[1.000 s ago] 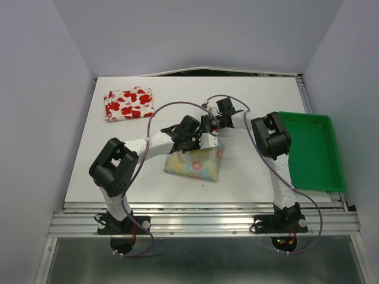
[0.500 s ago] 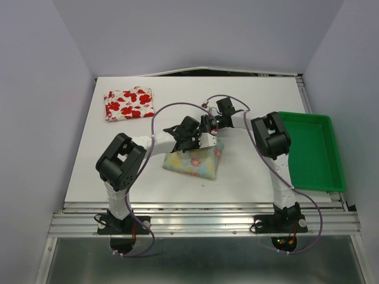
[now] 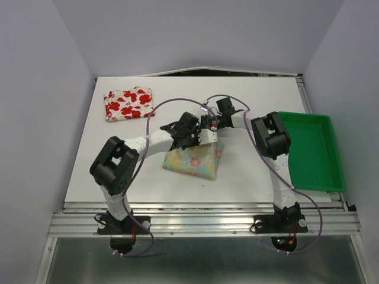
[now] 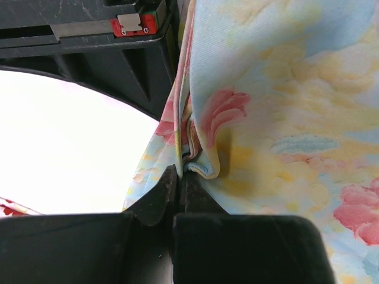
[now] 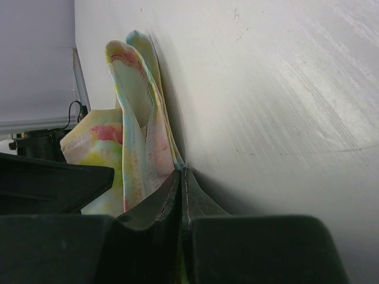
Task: Fold and stack the skirts
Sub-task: Fold the skirt
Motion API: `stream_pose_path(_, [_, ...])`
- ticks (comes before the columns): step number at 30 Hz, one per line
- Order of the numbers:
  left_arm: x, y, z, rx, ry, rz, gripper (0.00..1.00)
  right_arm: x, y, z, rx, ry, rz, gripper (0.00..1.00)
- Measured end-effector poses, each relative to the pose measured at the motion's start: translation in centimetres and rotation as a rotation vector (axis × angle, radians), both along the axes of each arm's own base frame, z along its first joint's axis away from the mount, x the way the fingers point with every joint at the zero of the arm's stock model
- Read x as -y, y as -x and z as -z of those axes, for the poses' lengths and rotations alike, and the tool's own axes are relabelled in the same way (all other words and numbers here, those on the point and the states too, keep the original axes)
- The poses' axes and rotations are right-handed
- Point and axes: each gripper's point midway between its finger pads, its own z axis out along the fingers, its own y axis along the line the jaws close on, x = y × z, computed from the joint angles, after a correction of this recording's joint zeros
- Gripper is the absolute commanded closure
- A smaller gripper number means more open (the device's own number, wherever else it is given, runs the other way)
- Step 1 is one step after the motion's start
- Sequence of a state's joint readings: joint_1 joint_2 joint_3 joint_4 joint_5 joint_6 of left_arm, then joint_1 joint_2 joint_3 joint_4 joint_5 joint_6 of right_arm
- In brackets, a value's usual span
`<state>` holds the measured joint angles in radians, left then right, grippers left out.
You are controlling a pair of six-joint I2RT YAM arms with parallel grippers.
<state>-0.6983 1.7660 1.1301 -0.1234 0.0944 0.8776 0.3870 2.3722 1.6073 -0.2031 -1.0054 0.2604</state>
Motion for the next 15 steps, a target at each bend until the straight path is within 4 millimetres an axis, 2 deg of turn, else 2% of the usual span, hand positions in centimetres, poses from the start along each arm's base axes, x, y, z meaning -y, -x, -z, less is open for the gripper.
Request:
stream_pose_path(5, [0.4,-0.5,0.4,0.013,0.008,-0.002,1.00,0.0,0.0,0.0,0.002,-0.001,-0.001,0.90])
stream_pose_path(10, [0.7,-1.3,2.4,0.015,-0.002,-0.014,1.00,0.0,0.0,0.0,0.003,-0.001,-0.002,0.90])
stream_pose_path(13, [0.9,-1.7,2.8,0.020,0.004,-0.024,0.84,0.0,0.0,0.0,0.004,-0.001,-0.002,0.90])
stream_pose_path(14, [0.9,-1.7,2.8,0.023,0.006,-0.028,0.70,0.0,0.0,0.0,0.005,-0.001,-0.003,0.90])
stream_pose_path(15, [0.9,-1.7,2.8,0.025,0.007,-0.032,0.62,0.0,0.0,0.0,0.005,-0.001,-0.003,0.90])
